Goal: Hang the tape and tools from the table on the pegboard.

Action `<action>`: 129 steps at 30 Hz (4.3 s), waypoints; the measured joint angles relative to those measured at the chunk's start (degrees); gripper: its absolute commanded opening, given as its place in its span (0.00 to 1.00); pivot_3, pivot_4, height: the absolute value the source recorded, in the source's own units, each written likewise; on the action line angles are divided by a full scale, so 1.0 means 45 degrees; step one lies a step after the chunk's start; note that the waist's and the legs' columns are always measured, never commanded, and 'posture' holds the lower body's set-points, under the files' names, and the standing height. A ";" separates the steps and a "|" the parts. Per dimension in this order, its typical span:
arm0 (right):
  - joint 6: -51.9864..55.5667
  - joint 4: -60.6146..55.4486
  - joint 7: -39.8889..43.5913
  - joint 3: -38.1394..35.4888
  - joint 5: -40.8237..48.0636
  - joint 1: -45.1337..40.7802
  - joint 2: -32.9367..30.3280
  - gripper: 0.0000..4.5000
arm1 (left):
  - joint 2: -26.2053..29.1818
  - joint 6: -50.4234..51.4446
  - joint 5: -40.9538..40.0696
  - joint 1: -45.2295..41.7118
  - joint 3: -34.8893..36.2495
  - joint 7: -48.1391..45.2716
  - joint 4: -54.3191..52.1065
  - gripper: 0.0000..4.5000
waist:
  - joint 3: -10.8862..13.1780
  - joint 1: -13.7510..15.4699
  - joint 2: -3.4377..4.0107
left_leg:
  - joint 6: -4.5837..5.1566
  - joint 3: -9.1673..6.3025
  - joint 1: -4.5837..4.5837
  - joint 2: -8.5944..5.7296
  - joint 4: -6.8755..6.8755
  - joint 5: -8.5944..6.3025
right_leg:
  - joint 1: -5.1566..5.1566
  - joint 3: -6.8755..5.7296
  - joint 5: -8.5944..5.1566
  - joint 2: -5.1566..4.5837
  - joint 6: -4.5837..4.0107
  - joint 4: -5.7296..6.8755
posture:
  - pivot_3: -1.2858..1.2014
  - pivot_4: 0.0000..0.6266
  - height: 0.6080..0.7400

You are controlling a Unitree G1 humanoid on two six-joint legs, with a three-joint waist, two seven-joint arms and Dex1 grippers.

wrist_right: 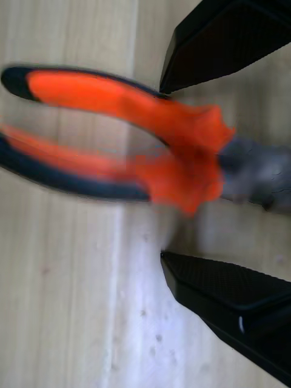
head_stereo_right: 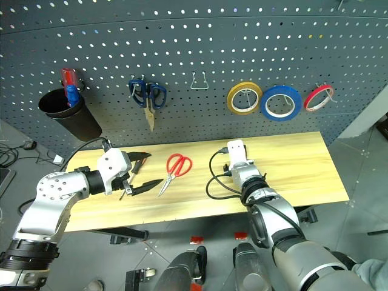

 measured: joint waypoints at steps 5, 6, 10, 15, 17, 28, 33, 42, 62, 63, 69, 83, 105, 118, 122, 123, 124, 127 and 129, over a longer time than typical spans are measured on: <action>0.0031 0.0003 0.0188 -0.0149 0.0086 0.0001 -0.0115 0.99 | -0.0004 -0.0039 0.0012 0.0080 0.0000 0.0002 0.0000 1.00 | 0.0000 0.0000 0.0000 | -0.0001 -0.0001 -0.0002 0.0000 -0.0004 0.0000 | 0.0000 0.0000 0.0000 0.0000 0.0000 -0.0002 | 0.46 0.48 1.00; 0.0090 0.0001 0.0283 -0.0159 0.0141 0.0001 -0.0158 0.99 | -0.0008 -0.0047 0.0015 0.0118 0.0000 0.0003 0.0005 1.00 | 0.0000 0.0000 0.0000 | 0.0000 0.0000 -0.0002 0.0000 -0.0004 0.0000 | 0.0000 0.0001 0.0000 0.0000 0.0000 -0.0004 | 0.46 0.48 1.00; 0.0250 -0.0054 0.0557 -0.0185 0.0204 0.0032 -0.0226 0.99 | -0.0113 -0.0185 0.0069 0.0129 -0.0005 0.0014 0.0225 1.00 | -0.0001 -0.0002 -0.0001 | 0.0000 -0.0004 0.0001 0.0000 -0.0004 -0.0001 | -0.0001 -0.0003 0.0000 0.0000 0.0000 -0.0004 | 0.46 0.47 1.00; 0.0025 -0.0004 0.0602 -0.0401 0.0442 0.0089 -0.0269 0.99 | -0.0143 -0.0248 0.0098 0.0127 -0.0014 0.0016 0.0288 1.00 | -0.0002 -0.0005 -0.0003 | -0.0001 -0.0003 0.0001 0.0000 -0.0002 -0.0001 | 0.0000 -0.0003 0.0000 0.0000 0.0000 -0.0003 | 0.46 0.47 1.00; -0.0078 0.0053 0.0614 -0.0401 0.0438 0.0085 -0.0269 0.99 | -0.0143 -0.0268 0.0107 0.0128 -0.0014 0.0015 0.0303 1.00 | -0.0002 -0.0006 -0.0003 | -0.0001 -0.0003 0.0001 0.0000 -0.0001 -0.0001 | 0.0000 -0.0004 0.0000 0.0000 0.0000 -0.0002 | 0.46 0.46 1.00; -0.0463 0.0163 0.1078 -0.0158 0.0382 0.0135 -0.0280 0.47 | -0.0397 -0.0188 0.0078 0.0246 -0.0012 0.0272 0.0286 1.00 | -0.0002 -0.0007 -0.0003 | -0.0006 -0.0001 -0.0001 0.0000 -0.0004 0.0001 | 0.0000 -0.0003 0.0000 0.0000 0.0000 -0.0003 | 0.46 0.45 1.00; 0.0364 -0.1458 0.2212 0.0287 0.0393 0.0904 -0.0733 0.47 | -0.0646 0.0343 -0.0338 0.0817 0.0188 0.0586 -0.0196 1.00 | -0.0002 0.0008 -0.0003 | -0.0004 -0.0001 -0.0016 0.0000 -0.0001 0.0000 | -0.0004 -0.0003 0.0000 -0.0001 0.0001 -0.0008 | 0.45 0.45 1.00; 0.6063 -1.3506 0.4038 0.1850 0.0490 0.6565 -0.2169 0.47 | -0.1391 0.1652 -0.1286 0.1843 0.0799 0.1688 -0.1908 1.00 | -0.0003 -0.0007 0.0000 | -0.0054 0.0010 -0.0221 0.0000 0.0011 0.0029 | -0.0192 0.0015 0.0001 -0.0002 0.0003 0.0016 | 0.44 0.43 1.00; 0.2235 -2.2467 0.3257 0.3263 -0.0036 0.6987 -0.1646 0.47 | -0.2715 0.4477 -0.3831 0.3231 0.3143 0.4778 -0.5319 1.00 | -0.0027 0.0048 -0.0025 | -0.0111 0.0009 -0.0191 0.0047 0.0024 0.0056 | -0.0206 -0.0010 0.0072 0.0044 0.0009 0.0019 | 0.44 0.37 1.00; 0.1898 -2.2399 0.3190 0.3367 -0.0147 0.6600 -0.1561 0.47 | -0.2711 0.4645 -0.4013 0.3138 0.3177 0.4882 -0.5453 1.00 | -0.0028 0.0034 -0.0026 | -0.0114 0.0009 -0.0191 0.0056 0.0024 0.0058 | -0.0206 -0.0010 0.0074 0.0052 0.0007 0.0021 | 0.44 0.37 1.00; -0.0158 -2.0273 0.2647 0.3731 -0.0656 0.4311 -0.0933 0.47 | -0.2621 0.5781 -0.4858 0.2651 0.3626 0.5589 -0.6058 1.00 | -0.0029 0.0059 -0.0029 | -0.0121 0.0009 -0.0191 0.0064 0.0045 0.0065 | -0.0218 -0.0014 0.0093 0.0063 -0.0025 0.0019 | 0.45 0.37 1.00; -0.6622 -1.1877 0.1128 0.3729 -0.1191 -0.0020 0.0640 0.47 | -0.1998 0.6980 -0.4487 0.1091 0.3849 0.7239 -0.5979 1.00 | -0.0032 0.0056 -0.0035 | -0.0172 0.0035 -0.0191 0.0154 0.0039 0.0096 | -0.0207 -0.0002 0.0122 0.0159 -0.0071 0.0023 | 0.48 0.42 1.00; -1.1649 -0.1516 -0.0874 0.3602 -0.2139 -0.3795 0.0725 0.47 | -0.2120 0.6660 -0.3636 -0.0142 0.2682 0.6938 -0.4855 1.00 | 0.0105 0.0266 -0.0073 | -0.0199 0.0034 -0.0192 0.0196 0.0023 0.0111 | -0.0220 0.0004 0.0142 0.0202 -0.0110 0.0029 | 0.51 0.52 1.00; -1.2251 -0.0323 -0.1563 0.3586 -0.2850 -0.3925 0.0100 0.47 | -0.1791 0.6712 -0.3630 -0.0104 0.2691 0.6558 -0.4806 1.00 | 0.0168 0.0556 -0.0086 | -0.0207 0.0028 -0.0192 0.0196 0.0022 0.0115 | -0.0220 -0.0001 0.0142 0.0202 -0.0111 0.0031 | 0.52 0.52 1.00; -1.2258 -0.0243 -0.1775 0.3578 -0.3071 -0.3920 -0.0053 0.47 | -0.1704 0.6757 -0.3635 -0.0007 0.2727 0.6416 -0.4840 1.00 | 0.0180 0.0668 -0.0084 | -0.0208 0.0027 -0.0192 0.0196 0.0021 0.0115 | -0.0221 -0.0002 0.0142 0.0202 -0.0112 0.0031 | 0.53 0.52 1.00; -1.2258 -0.0227 -0.1812 0.3579 -0.3093 -0.3907 -0.0071 0.47 | -0.1664 0.6760 -0.3636 0.0066 0.2741 0.6385 -0.4855 1.00 | 0.0181 0.0681 -0.0086 | -0.0209 0.0026 -0.0192 0.0196 0.0021 0.0115 | -0.0220 -0.0002 0.0142 0.0202 -0.0113 0.0031 | 0.53 0.51 1.00; -1.2259 -0.0222 -0.1872 0.3583 -0.3111 -0.3876 -0.0077 0.47 | -0.1625 0.6762 -0.3635 0.0170 0.2761 0.6367 -0.4864 1.00 | 0.0180 0.0686 -0.0085 | -0.0208 0.0027 -0.0192 0.0196 0.0021 0.0116 | -0.0220 0.0000 0.0142 0.0202 -0.0113 0.0031 | 0.53 0.51 1.00; -1.2256 -0.0180 -0.2051 0.3609 -0.3196 -0.3648 -0.0149 0.47 | -0.1623 0.6782 -0.3635 0.0257 0.2765 0.6360 -0.4864 1.00 | 0.0180 0.0743 -0.0087 | -0.0211 0.0021 -0.0192 0.0196 0.0022 0.0117 | -0.0216 -0.0008 0.0142 0.0202 -0.0113 0.0030 | 0.52 0.51 1.00; -1.2217 -0.0063 -0.2080 0.3629 -0.3218 -0.3409 -0.0166 0.47 | -0.1623 0.6787 -0.3634 0.0250 0.2762 0.6360 -0.4868 1.00 | 0.0181 0.0750 -0.0087 | -0.0212 0.0022 -0.0192 0.0196 0.0023 0.0117 | -0.0213 -0.0008 0.0145 0.0202 -0.0118 0.0029 | 0.52 0.51 1.00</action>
